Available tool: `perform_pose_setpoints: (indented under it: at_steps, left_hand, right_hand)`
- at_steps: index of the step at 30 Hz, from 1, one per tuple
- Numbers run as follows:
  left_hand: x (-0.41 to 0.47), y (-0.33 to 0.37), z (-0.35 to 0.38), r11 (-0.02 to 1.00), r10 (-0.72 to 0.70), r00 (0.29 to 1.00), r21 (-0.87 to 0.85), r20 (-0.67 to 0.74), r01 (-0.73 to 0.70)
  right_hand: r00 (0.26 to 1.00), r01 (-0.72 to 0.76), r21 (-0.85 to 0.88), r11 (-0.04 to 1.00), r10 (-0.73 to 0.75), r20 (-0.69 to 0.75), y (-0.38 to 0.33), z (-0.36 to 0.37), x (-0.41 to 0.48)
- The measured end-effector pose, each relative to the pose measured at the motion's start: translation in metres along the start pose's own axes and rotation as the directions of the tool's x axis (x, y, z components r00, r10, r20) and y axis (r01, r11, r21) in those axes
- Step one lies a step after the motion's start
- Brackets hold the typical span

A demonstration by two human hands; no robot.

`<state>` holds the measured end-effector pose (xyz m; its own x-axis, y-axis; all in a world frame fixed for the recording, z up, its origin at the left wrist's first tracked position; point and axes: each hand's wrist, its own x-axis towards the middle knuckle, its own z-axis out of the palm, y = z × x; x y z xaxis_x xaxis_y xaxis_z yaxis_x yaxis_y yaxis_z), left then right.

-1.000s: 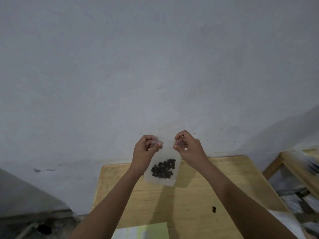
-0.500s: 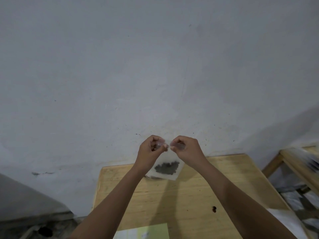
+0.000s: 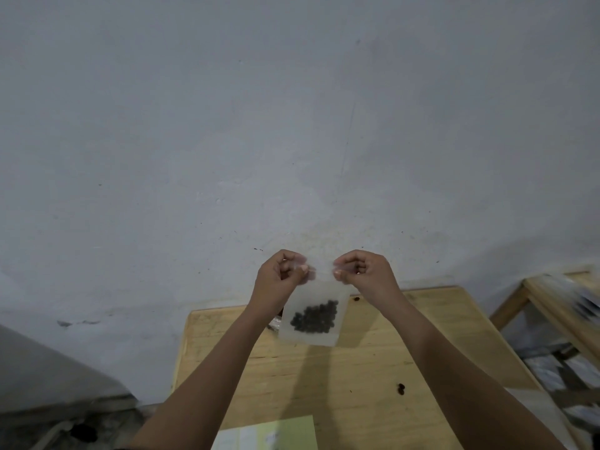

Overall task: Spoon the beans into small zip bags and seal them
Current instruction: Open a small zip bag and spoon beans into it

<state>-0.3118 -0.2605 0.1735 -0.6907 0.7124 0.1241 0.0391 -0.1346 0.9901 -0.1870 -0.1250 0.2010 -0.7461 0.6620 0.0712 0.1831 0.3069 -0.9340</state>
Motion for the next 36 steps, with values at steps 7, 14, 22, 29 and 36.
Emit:
perform_pose_setpoints:
  at_steps: [7,14,22,29,36]
  left_hand:
    - [-0.003,0.001,0.007,0.995,0.043,0.999,0.087,0.015,-0.044]
    - [-0.005,-0.004,0.010,0.992,0.028,0.999,0.124,0.027,-0.031]
    - [-0.010,-0.003,0.020,0.997,0.034,0.999,0.073,0.032,-0.037]
    - [-0.008,-0.005,0.048,1.000,-0.018,0.996,0.003,0.087,0.018]
    - [-0.020,-0.010,0.097,0.997,-0.037,0.999,-0.071,-0.007,0.036]
  right_hand:
    - [0.998,-0.022,0.062,0.998,0.019,0.052,0.002,0.003,-0.004]
    - [0.998,-0.057,-0.074,0.996,0.057,-0.004,0.006,0.012,-0.007]
    - [0.998,-0.059,-0.045,0.997,0.058,-0.014,0.007,0.000,-0.008]
    - [0.992,-0.122,0.132,0.984,0.117,0.047,0.019,-0.039,-0.008]
    - [0.988,-0.151,0.183,0.971,0.153,-0.002,0.028,-0.081,-0.012]
